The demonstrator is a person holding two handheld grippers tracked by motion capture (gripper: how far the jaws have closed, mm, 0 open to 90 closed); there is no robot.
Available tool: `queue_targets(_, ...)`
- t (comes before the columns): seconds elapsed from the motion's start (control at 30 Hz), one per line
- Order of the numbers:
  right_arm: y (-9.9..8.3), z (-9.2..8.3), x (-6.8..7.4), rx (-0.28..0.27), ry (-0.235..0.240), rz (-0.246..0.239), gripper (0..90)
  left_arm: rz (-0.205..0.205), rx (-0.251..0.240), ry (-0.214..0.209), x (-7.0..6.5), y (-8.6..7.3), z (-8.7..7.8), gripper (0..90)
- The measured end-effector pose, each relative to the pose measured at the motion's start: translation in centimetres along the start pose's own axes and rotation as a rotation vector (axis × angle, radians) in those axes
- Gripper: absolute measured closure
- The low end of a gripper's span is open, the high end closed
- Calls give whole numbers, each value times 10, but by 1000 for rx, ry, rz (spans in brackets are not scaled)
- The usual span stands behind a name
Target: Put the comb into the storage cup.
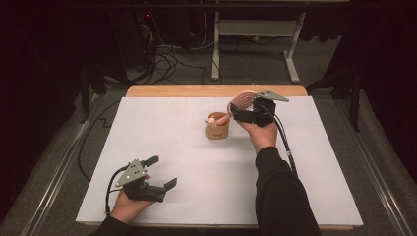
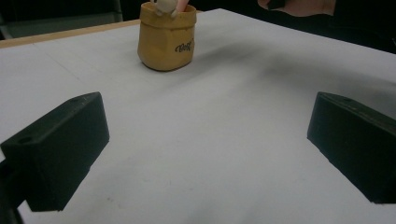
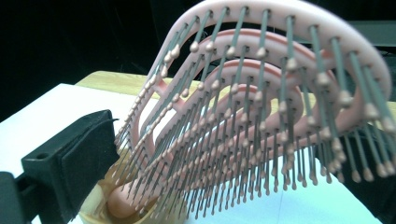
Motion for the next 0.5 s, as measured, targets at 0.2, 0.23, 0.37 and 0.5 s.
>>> queue_targets(0.2, 0, -3, -1, 8, -5, 2, 2, -1, 2, -2, -1, 0, 0, 0)
queue_targets(0.23, -1, -3, -2, 11, -6, 4, 2, 1, 3, -3, -1, 0, 0, 0)
queue_targets(0.37, -2, -3, -2, 18, -6, -1, 2, -1, 0, -2, -1, 0, -1, 0)
queue_targets(0.5, -4, -4, 0, 21, -3, -4, 2, -2, -1, -1, -1, 0, -1, 0)
Point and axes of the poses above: each handheld gripper's, and its own axes: z roughly forward along the jaws, y roughly out of its top, x roughly to its left, the point moved 10 cm from there along z, roughly forward along the jaws
